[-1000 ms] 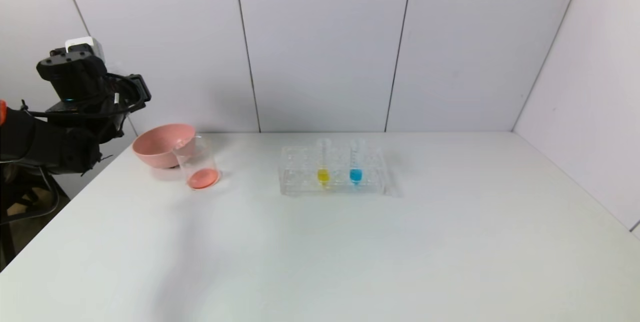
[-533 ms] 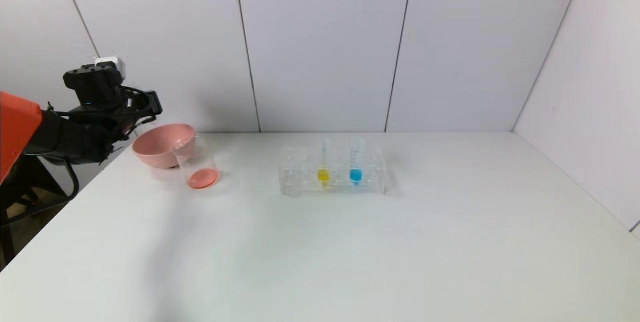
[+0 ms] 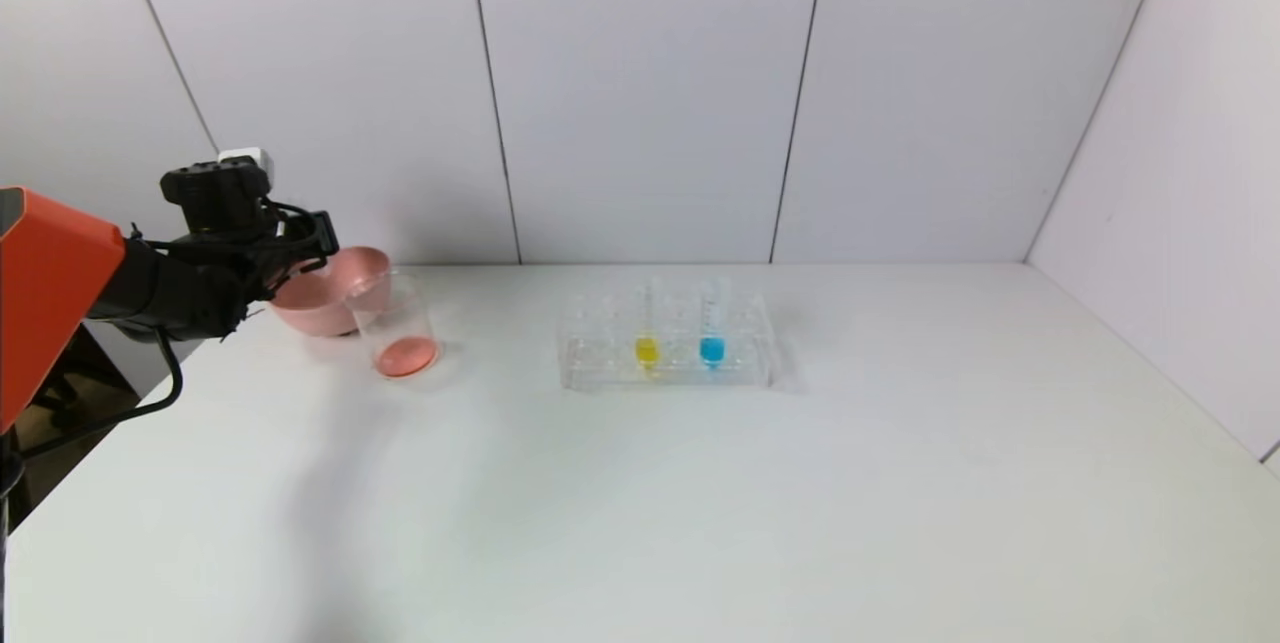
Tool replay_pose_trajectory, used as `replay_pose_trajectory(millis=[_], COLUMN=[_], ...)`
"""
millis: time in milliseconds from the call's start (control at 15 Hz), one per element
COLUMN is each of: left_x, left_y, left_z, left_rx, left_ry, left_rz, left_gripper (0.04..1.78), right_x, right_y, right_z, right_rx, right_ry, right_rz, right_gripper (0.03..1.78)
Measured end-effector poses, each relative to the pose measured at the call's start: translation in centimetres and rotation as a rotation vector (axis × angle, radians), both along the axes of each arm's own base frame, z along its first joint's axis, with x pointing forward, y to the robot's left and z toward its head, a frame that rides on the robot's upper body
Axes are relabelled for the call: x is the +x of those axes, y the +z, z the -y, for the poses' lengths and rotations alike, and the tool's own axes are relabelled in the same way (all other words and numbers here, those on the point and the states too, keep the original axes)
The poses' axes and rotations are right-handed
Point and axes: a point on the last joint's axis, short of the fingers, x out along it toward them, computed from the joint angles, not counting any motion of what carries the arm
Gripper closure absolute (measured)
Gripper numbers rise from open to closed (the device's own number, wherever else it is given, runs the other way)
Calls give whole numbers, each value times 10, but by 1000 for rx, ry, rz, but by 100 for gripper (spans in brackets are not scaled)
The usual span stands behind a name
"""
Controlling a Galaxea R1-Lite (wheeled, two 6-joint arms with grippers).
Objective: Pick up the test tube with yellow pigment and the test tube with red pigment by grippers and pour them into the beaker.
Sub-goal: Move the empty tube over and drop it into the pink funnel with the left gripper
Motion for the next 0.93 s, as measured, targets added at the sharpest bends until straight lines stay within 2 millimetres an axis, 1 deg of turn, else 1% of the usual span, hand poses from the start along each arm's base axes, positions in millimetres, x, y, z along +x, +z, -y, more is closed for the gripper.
replay_pose_trajectory(millis=[400, 667, 800, 933], left_x=[13, 26, 27, 26], left_y=[-4, -14, -18, -19], left_z=[0, -2, 2, 4], left_rx=[13, 19, 19, 19], left_ry=[21, 60, 52, 48], left_rz=[14, 8, 1, -3], left_gripper=[137, 136, 128, 109], right_x=[0, 0, 0, 0], right_y=[0, 0, 0, 0], right_z=[0, 0, 0, 0], right_rx=[0, 0, 0, 0], right_ry=[0, 0, 0, 0], right_rz=[0, 0, 0, 0], right_gripper=[10, 10, 10, 10])
